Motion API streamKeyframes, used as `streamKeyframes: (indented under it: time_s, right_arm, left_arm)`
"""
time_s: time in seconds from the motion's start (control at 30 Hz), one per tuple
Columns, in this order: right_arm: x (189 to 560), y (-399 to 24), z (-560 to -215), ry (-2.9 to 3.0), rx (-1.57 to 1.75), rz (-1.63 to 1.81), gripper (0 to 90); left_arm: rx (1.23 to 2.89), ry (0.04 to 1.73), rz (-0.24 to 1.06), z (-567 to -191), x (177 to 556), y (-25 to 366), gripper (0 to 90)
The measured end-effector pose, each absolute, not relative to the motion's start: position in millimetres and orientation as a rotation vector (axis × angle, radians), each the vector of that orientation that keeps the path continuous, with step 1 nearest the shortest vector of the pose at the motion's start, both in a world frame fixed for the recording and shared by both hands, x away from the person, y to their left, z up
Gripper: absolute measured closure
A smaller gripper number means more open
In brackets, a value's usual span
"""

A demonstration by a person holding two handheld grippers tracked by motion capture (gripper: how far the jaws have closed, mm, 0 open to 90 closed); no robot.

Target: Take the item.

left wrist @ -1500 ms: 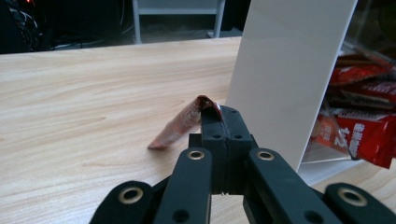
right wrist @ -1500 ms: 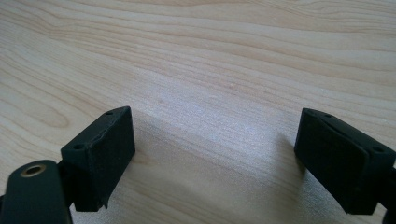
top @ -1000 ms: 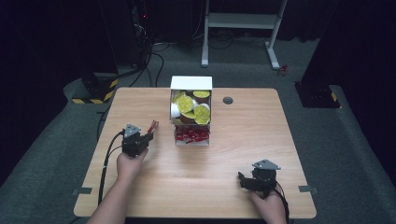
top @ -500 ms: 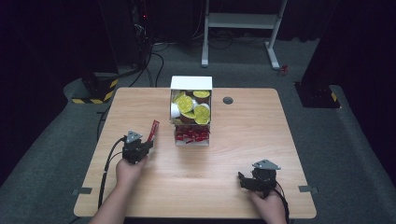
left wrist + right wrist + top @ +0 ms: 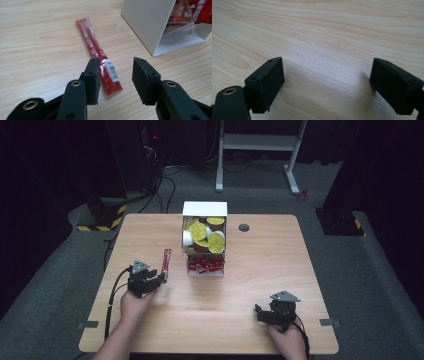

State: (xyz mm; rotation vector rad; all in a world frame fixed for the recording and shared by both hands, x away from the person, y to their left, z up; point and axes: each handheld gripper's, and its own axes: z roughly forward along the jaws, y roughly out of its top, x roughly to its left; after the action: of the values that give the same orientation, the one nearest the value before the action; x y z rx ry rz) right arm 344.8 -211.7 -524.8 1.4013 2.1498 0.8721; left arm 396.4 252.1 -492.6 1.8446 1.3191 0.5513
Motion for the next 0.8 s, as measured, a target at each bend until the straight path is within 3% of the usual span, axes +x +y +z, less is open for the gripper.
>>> streamKeyframes:
  time_s: [0.8]
  right_arm:
    - [345,-212,-525,2.151,1.399,0.871,12.3]
  left_arm:
    - [1.815,1.264,0.531,-476,353,278,44.4]
